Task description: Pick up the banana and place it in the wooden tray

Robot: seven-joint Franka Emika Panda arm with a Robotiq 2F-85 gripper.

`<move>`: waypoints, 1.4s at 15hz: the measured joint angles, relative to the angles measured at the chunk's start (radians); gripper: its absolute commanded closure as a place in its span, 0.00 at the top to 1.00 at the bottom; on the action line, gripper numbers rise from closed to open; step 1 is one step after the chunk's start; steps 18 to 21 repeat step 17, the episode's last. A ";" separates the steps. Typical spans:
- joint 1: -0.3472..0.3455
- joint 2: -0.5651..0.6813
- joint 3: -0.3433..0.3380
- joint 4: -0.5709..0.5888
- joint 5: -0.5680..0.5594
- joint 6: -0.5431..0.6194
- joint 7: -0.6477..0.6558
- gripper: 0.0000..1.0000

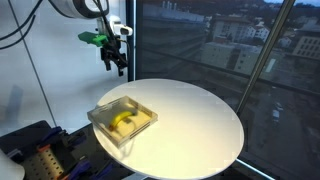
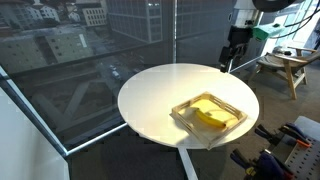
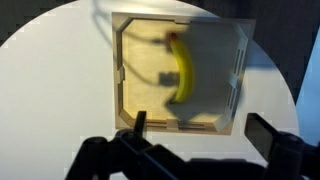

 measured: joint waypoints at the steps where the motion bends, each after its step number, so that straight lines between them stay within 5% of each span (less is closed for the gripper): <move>1: 0.000 -0.005 0.000 -0.002 0.000 0.000 -0.001 1.00; 21: 0.000 -0.025 0.000 -0.021 0.000 0.000 -0.001 1.00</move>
